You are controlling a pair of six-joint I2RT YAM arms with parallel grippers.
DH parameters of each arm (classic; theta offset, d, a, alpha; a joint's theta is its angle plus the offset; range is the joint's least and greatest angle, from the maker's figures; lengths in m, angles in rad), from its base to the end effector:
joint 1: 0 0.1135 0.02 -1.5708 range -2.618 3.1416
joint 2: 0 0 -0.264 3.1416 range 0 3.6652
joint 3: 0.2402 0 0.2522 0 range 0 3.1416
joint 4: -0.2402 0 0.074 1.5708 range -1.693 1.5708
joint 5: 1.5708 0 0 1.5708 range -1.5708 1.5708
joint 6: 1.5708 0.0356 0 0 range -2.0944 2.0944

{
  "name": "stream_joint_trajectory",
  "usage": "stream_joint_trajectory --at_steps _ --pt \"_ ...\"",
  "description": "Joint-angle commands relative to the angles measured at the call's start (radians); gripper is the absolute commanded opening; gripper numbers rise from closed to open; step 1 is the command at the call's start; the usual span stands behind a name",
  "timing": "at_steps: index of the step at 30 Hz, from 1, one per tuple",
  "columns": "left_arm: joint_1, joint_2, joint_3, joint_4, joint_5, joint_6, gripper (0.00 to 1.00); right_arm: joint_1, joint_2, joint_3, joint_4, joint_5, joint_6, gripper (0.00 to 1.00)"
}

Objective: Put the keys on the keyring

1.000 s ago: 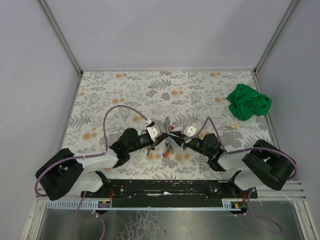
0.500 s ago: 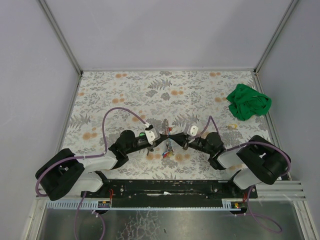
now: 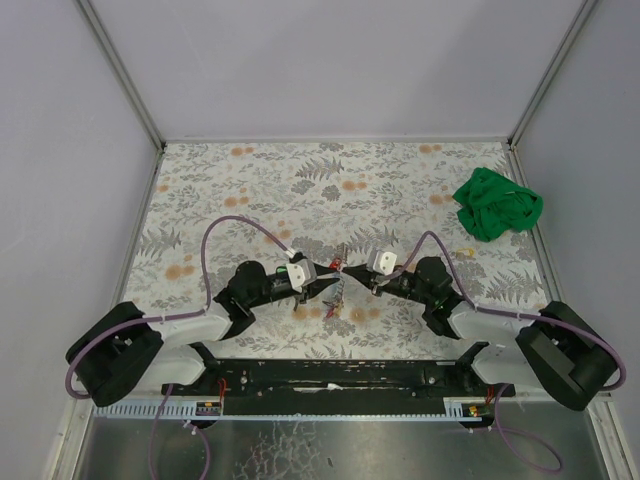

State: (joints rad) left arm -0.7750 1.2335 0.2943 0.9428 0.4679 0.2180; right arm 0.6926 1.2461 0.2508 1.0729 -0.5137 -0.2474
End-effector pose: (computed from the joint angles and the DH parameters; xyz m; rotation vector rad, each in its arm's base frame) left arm 0.1541 -0.1734 0.2007 1.0851 1.2095 -0.7981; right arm 0.1613 0.1566 0.1990 -1.0517 1.1367 0.7371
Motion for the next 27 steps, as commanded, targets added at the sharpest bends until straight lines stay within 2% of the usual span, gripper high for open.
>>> stream_joint_trajectory --at_steps 1,6,27 --pt "0.018 -0.021 -0.008 0.006 0.035 0.028 0.25 -0.01 -0.072 0.082 -0.179 0.016 -0.126 0.0" --pt "0.022 0.0 0.009 -0.012 0.034 0.025 0.26 -0.01 -0.1 0.123 -0.301 -0.02 -0.166 0.0" --pt "0.028 0.084 0.101 -0.114 0.056 0.015 0.22 0.009 -0.138 0.22 -0.527 -0.034 -0.258 0.0"
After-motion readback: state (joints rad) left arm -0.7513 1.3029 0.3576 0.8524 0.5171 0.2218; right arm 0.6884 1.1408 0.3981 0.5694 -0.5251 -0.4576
